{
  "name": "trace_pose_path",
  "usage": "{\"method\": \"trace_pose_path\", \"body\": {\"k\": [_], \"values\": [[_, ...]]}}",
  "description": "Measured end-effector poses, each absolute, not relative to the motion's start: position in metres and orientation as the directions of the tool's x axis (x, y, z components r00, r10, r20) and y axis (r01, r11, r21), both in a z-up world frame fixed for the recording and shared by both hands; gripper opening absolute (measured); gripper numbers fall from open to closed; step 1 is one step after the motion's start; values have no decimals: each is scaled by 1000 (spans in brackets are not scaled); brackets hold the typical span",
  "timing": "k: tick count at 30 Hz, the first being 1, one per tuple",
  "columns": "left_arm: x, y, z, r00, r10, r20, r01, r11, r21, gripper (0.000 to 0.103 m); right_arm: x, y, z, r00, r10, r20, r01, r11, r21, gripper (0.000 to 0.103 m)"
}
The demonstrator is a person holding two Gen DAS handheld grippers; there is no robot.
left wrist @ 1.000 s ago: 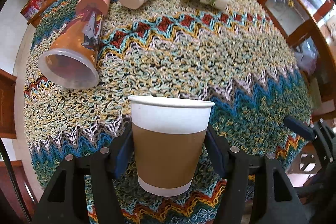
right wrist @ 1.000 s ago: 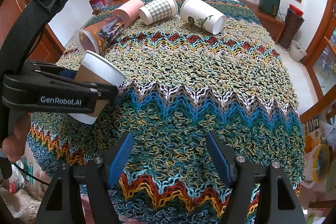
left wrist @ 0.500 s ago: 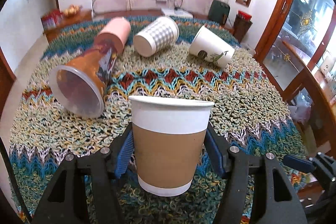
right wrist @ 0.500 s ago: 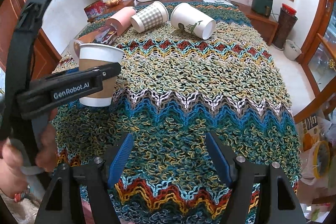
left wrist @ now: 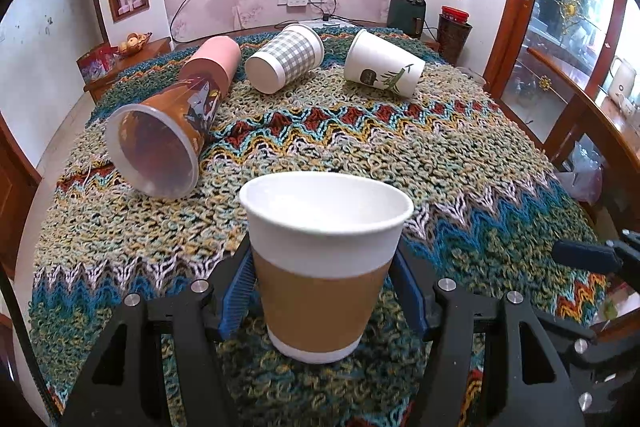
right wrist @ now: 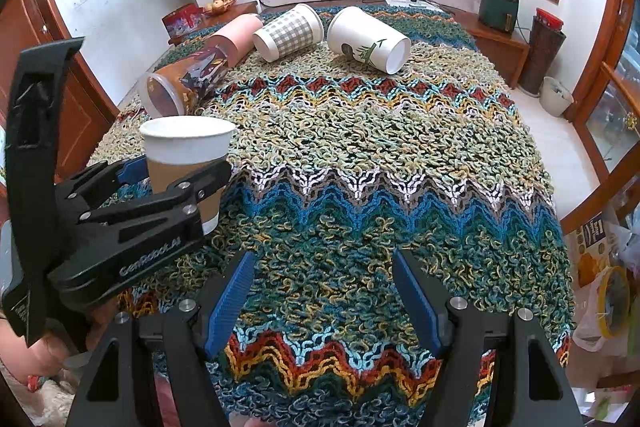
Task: Flip cup upright
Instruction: 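Lower the upright kraft cup onto the cloth and open the left tool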
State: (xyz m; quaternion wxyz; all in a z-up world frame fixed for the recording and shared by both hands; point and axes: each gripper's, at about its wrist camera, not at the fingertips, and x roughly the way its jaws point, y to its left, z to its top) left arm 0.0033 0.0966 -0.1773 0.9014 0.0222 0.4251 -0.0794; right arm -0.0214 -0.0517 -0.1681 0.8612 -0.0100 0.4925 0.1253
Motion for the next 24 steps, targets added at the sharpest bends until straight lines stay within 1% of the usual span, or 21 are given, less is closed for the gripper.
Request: {"method": "trace_pose_path", "body": {"k": [10,15,20,22,24], "values": [[-22,105,-180,624,-138,-769,176,984,-35,68,-35,-43,-161,500,203,-842,-252,964,83,73],[-21,107,-186,601,-141,-787,164,985,-51,67,-40,-41,-159,507,203,-838,-257,963,78,73],[-24,106,-188,591,-138,-795,165,985,-48,69,-42,-40,-157,511,199,-836,-258,964,72,73],[-25,105,-186,595,-135,-792,171,985,-40,78,-42,-40,-157,511,198,-837,-259,963,70,73],[-28,103,-183,606,-129,-785,176,984,-26,83,-43,-39,-157,511,196,-837,-258,964,68,73]]}}
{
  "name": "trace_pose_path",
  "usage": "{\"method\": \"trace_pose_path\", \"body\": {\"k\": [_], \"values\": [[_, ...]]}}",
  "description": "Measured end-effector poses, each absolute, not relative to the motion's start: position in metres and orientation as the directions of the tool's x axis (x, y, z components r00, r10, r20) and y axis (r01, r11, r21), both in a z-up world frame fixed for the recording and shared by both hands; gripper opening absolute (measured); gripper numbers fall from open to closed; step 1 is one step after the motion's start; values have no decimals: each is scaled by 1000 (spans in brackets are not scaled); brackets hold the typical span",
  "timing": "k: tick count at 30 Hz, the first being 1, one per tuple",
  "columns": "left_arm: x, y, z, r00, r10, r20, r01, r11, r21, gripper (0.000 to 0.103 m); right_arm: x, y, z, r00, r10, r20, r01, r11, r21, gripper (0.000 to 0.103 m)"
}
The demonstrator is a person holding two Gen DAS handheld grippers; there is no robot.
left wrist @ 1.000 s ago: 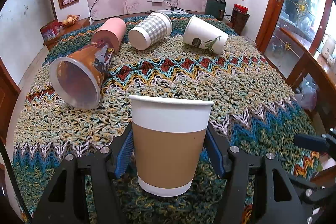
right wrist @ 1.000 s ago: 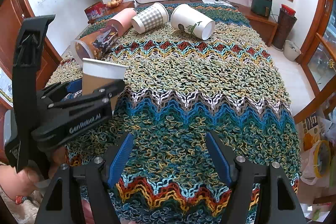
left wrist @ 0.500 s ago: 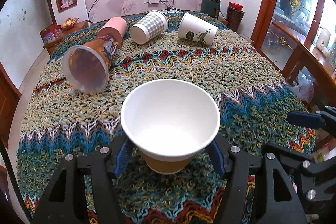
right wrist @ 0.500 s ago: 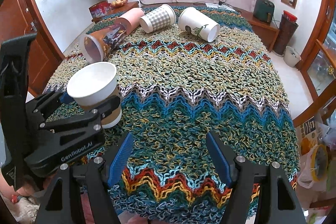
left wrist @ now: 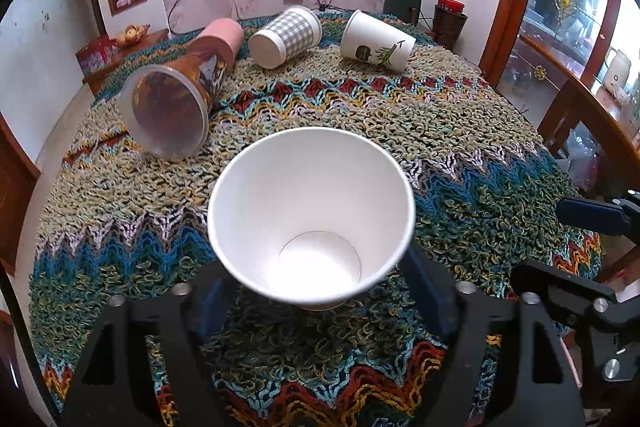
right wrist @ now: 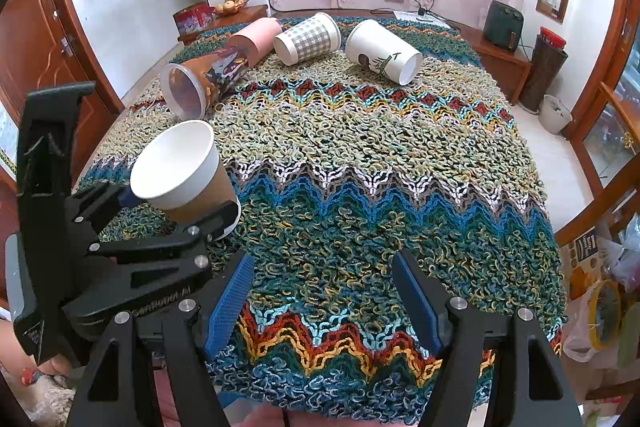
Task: Flip cup upright
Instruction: 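Lower the upright kraft cup onto the cloth and open the left tool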
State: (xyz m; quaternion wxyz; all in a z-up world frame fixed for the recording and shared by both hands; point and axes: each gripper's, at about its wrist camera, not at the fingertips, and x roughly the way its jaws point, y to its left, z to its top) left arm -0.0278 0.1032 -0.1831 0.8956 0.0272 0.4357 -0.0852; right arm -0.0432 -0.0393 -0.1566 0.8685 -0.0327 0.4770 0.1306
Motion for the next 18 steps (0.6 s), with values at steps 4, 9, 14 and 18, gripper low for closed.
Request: {"method": "trace_pose_path", "body": {"k": [4,9,14,18], "values": [[-32,101,-177,619,-116,-776,185,983,1,83,-44,-39,-156,514,193,-836,-255,965,66,73],[-37,102,-169,632,-97,-769,175,984,20,83,-48,-38,-150,526,200,-827,-260,963,68,73],[-45,106,-162,641,-86,-763,164,986,27,83,-52,-33,-143,536,209,-818,-270,960,68,73],[-51,110,-158,643,-69,-763,153,988,39,83,-58,-29,-137,546,219,-809,-278,958,71,73]]}}
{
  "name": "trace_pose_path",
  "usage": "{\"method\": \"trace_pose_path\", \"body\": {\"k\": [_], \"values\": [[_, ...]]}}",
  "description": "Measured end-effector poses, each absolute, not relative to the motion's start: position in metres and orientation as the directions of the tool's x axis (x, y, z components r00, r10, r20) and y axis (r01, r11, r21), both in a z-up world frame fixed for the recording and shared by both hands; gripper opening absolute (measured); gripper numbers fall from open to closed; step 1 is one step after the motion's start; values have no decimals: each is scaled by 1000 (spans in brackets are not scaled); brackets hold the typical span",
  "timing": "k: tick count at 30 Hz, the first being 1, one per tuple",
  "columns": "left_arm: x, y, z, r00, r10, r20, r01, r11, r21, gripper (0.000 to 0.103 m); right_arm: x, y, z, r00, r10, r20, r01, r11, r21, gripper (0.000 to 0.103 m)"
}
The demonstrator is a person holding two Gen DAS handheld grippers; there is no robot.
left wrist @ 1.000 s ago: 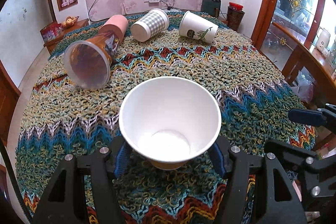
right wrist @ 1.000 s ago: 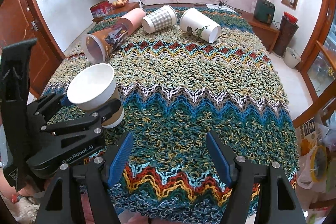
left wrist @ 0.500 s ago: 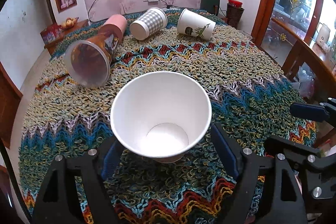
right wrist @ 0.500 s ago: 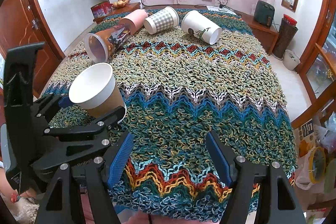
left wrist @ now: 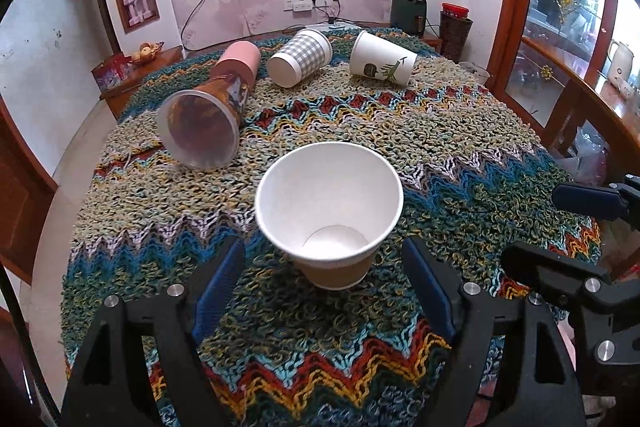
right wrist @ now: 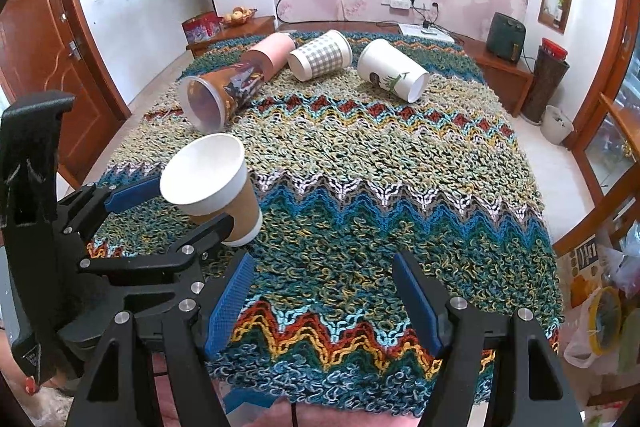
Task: Flip cup upright
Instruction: 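Lower the upright kraft cup onto the cloth and open the left tool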
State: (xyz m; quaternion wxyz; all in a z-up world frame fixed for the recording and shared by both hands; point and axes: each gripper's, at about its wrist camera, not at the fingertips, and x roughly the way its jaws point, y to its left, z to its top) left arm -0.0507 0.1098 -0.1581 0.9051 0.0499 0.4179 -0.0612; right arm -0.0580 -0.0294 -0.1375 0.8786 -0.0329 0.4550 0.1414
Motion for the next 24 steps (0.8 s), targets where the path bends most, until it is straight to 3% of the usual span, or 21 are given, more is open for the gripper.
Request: {"method": "trace_pose_path", "body": {"k": [24], "values": [[-65,154,-70,638,45,-769,-28,999,36,83,-74,-7,-59,642,287,-711,-315,944,96,73]]}}
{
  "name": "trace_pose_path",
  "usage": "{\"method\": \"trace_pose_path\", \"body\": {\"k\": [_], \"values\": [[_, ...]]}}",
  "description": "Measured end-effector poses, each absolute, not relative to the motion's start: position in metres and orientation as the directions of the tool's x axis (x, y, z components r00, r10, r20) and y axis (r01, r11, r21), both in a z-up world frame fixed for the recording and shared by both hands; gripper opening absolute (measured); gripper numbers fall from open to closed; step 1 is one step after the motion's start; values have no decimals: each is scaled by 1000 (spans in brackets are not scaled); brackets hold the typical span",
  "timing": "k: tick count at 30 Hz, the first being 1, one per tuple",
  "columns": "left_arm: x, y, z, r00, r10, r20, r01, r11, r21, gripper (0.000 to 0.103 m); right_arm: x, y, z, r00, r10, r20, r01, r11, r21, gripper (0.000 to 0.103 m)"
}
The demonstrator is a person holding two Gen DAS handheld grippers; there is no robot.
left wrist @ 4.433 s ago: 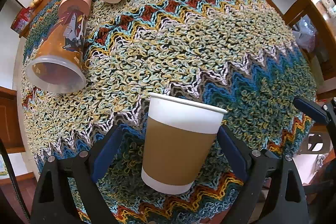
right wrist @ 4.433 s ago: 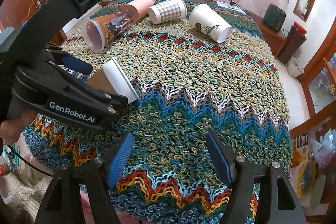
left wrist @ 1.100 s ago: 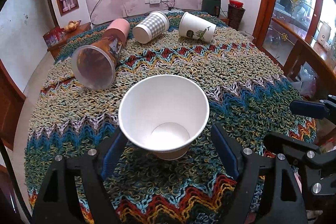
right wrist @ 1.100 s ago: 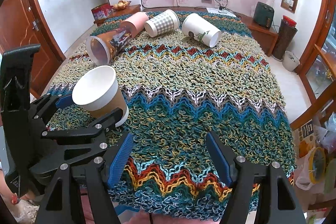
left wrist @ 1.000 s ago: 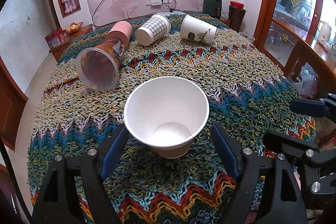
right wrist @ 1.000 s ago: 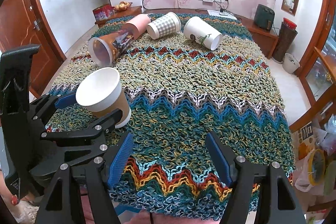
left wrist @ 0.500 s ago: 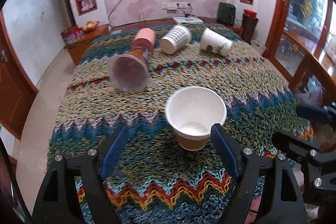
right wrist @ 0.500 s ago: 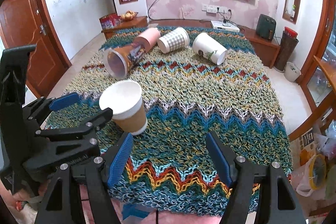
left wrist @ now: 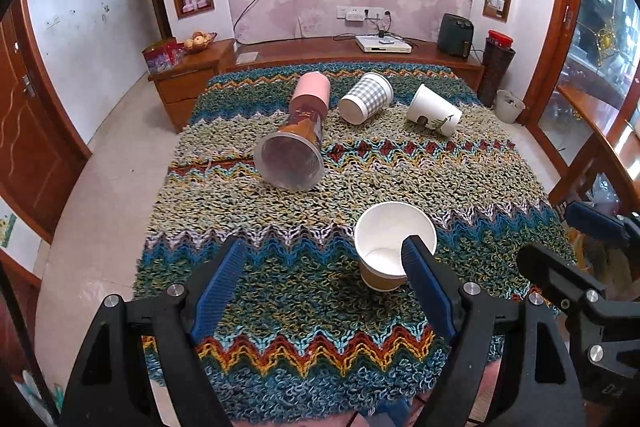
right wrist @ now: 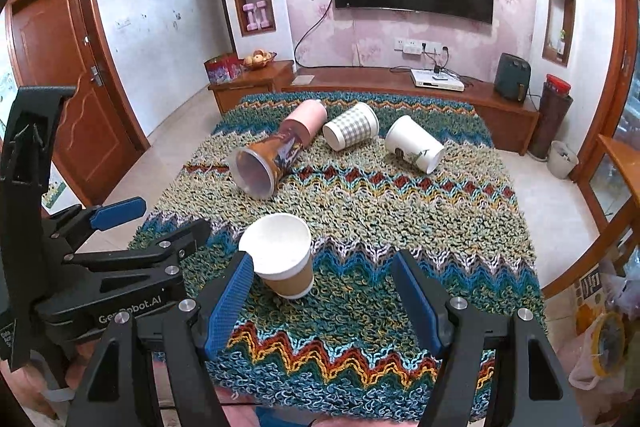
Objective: Flip cup upright
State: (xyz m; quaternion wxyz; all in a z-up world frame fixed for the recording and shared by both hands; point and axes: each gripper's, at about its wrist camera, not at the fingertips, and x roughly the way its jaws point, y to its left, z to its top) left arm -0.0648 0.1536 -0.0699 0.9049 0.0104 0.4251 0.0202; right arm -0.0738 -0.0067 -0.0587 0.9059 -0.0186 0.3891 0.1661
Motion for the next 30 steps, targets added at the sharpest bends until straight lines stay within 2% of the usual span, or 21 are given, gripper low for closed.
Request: {"method": "trace_pose_path", "body": {"k": [14,28,30], "values": [[-66,156,-26,603,53,-796,-67,998,16,83,-64,-6,-9,660,285,-695,-259,955,145,73],[-64,160,-9,618,84,-782,-113,993,17,83,-67,-7,3,694,247,-676,-232,966,116,73],[-62,160,-9,615,92,-783,-121,992,21,83,-67,-8,6,699,253,-669,-232,965,122,78]]}}
